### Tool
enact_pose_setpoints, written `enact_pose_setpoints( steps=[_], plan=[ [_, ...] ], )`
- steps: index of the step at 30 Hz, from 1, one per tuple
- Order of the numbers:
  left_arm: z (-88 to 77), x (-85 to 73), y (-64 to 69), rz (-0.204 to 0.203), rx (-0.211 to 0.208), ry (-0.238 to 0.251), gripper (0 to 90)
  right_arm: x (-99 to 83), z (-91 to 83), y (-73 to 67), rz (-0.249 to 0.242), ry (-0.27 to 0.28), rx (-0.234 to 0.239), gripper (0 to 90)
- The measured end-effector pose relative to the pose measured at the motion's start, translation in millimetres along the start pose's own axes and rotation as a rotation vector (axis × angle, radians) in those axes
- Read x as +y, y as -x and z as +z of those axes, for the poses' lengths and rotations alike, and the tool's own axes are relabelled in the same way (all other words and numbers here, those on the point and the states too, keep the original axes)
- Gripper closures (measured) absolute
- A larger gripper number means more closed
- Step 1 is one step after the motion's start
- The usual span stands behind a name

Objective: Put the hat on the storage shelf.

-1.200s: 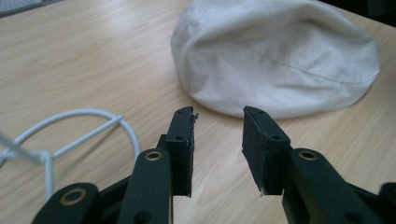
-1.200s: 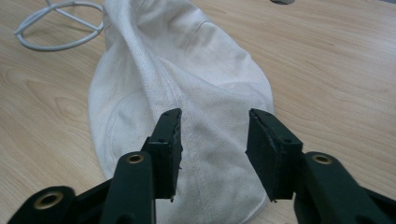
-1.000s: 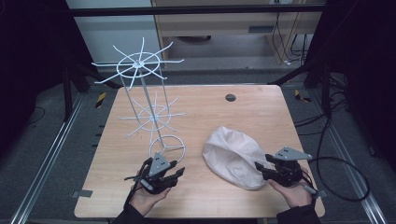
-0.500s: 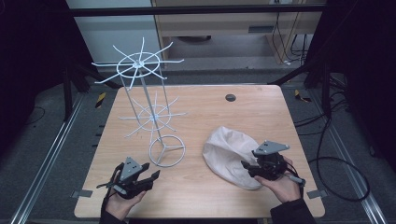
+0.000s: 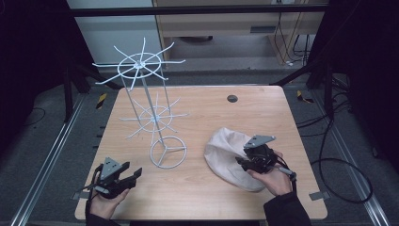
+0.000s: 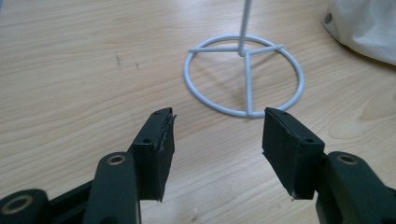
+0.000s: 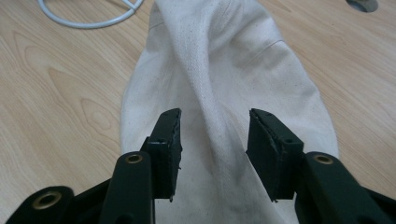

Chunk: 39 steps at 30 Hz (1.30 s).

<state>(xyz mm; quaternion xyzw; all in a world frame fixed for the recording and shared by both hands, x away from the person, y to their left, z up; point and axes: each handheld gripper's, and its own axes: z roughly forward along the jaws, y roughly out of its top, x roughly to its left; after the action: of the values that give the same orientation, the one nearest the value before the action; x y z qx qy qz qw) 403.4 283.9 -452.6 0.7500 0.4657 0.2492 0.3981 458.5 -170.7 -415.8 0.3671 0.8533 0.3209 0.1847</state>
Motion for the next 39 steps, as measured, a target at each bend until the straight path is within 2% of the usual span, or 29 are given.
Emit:
enact_pose_setpoints(
  steps=[1,2,3,7,8,9,10,11,12,13,14,17,22,24,30,39],
  plan=[
    [-1.1,-0.7,-6.8,-0.007,0.018,0.003,43.4,1.2,2.7,0.2,-0.004,-0.009,0.002,56.5],
    [-1.1,-0.7,-6.8,-0.007,0.018,0.003,43.3,1.2,2.7,0.2,-0.004,-0.009,0.002,56.5],
    [-0.6,-1.7,-13.6,-0.015,0.044,-0.002,43.1,3.6,9.0,0.6,-0.010,-0.017,0.006,59.1],
    [1.0,-4.7,-24.1,-0.033,0.071,-0.018,43.0,7.5,17.5,0.9,-0.015,-0.036,0.006,63.5],
    [1.2,-5.7,-27.7,-0.035,0.080,-0.025,43.0,8.7,20.2,0.8,-0.018,-0.044,0.005,65.2],
    [1.8,-7.4,-32.9,-0.054,0.093,-0.028,42.9,10.1,25.0,1.0,-0.027,-0.057,0.001,68.7],
    [1.8,-7.4,-32.9,-0.054,0.093,-0.028,42.9,10.1,25.0,1.0,-0.027,-0.057,0.001,68.7],
    [1.4,-8.4,-37.0,-0.062,0.103,-0.032,42.9,10.8,28.5,1.1,-0.032,-0.067,0.004,73.5],
    [1.4,-8.4,-37.0,-0.062,0.103,-0.032,42.9,10.8,28.5,1.1,-0.032,-0.067,0.004,73.5],
    [1.3,-9.2,-38.8,-0.071,0.109,-0.030,42.9,10.7,30.2,1.5,-0.039,-0.073,0.004,79.6],
    [1.3,-9.2,-38.8,-0.071,0.109,-0.030,42.9,10.7,30.2,1.5,-0.039,-0.073,0.004,79.6],
    [2.2,-9.4,-39.1,-0.066,0.108,-0.035,42.9,10.0,29.3,2.1,-0.049,-0.078,0.000,86.9],
    [3.1,-11.1,-39.0,-0.066,0.109,-0.043,43.0,10.3,28.8,2.9,-0.049,-0.081,0.013,87.9],
    [4.1,-14.1,-39.3,-0.078,0.117,-0.046,43.1,10.6,26.6,4.0,-0.041,-0.077,0.012,88.0],
    [8.6,-16.1,-38.4,-0.068,0.124,-0.059,42.7,10.5,18.5,8.6,-0.021,-0.037,-0.010,88.1],
    [8.5,-16.8,-40.0,-0.061,0.146,-0.058,40.1,9.0,1.9,15.1,0.013,0.018,-0.011,88.2]
  ],
)
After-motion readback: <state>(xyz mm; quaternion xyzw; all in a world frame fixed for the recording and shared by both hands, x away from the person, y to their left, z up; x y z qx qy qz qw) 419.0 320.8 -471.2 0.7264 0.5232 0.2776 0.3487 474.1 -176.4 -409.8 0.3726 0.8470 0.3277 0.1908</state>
